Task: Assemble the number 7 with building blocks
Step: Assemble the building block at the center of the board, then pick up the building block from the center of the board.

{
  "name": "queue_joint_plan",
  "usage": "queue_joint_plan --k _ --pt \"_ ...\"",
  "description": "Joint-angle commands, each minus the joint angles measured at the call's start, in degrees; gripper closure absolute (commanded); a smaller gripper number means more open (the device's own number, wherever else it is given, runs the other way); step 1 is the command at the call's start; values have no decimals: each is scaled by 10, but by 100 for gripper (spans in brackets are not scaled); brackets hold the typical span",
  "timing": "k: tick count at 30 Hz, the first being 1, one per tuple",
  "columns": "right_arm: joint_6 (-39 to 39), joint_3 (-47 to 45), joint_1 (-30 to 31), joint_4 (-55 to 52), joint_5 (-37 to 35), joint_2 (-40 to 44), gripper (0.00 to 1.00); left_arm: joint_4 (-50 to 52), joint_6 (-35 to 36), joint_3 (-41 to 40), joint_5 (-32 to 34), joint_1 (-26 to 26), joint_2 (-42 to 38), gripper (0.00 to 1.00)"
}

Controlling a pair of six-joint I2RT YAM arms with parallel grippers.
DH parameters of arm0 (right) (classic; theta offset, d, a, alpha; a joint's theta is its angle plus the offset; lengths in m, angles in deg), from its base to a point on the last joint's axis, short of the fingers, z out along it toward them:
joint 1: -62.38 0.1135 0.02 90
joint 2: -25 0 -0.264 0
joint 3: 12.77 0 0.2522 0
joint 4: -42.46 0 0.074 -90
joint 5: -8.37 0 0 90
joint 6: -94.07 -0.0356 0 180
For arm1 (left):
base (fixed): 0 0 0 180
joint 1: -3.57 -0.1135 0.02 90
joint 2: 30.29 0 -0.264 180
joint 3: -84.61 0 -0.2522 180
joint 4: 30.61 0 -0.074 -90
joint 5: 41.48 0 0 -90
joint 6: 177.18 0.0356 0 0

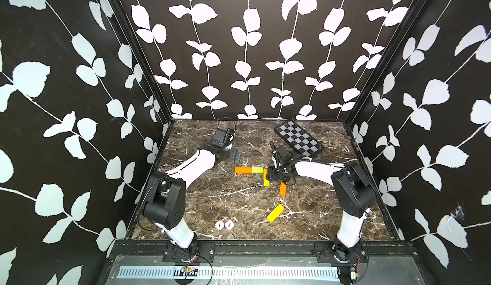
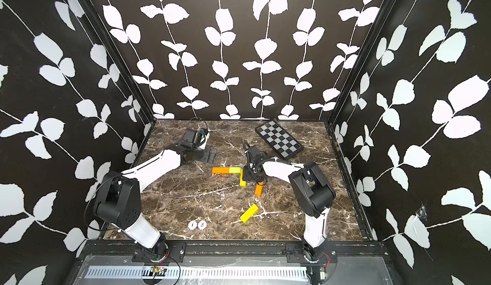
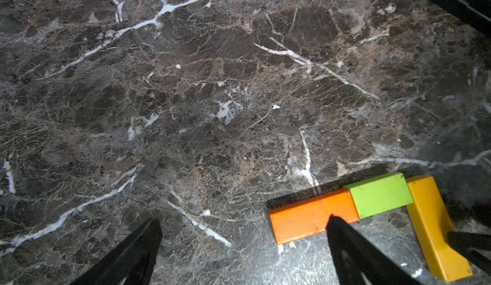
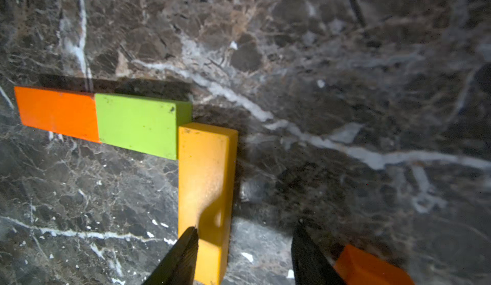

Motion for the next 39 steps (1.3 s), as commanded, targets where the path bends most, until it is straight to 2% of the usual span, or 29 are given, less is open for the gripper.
queue_joint_plan --k 1,9,16,22,30,35,39 --pt "13 -4 -1 -12 -32 28 43 -4 5 -11 3 0 -24 1" --pt "39 -16 1 17 -52 89 43 -5 12 -10 -8 1 -22 1" --pt "68 -27 -11 -82 -132 126 44 2 22 -11 -23 1 -23 1" --pt "59 -95 -43 -93 -130 174 47 5 25 -11 -25 4 -22 1" --pt "65 -98 -45 -105 -80 152 48 5 22 -11 -17 6 -22 1" --pt "67 -128 -43 -92 -58 181 48 6 21 -10 -17 6 -23 1" --pt "67 -168 -30 -78 -81 236 42 11 25 -7 -32 10 -22 2"
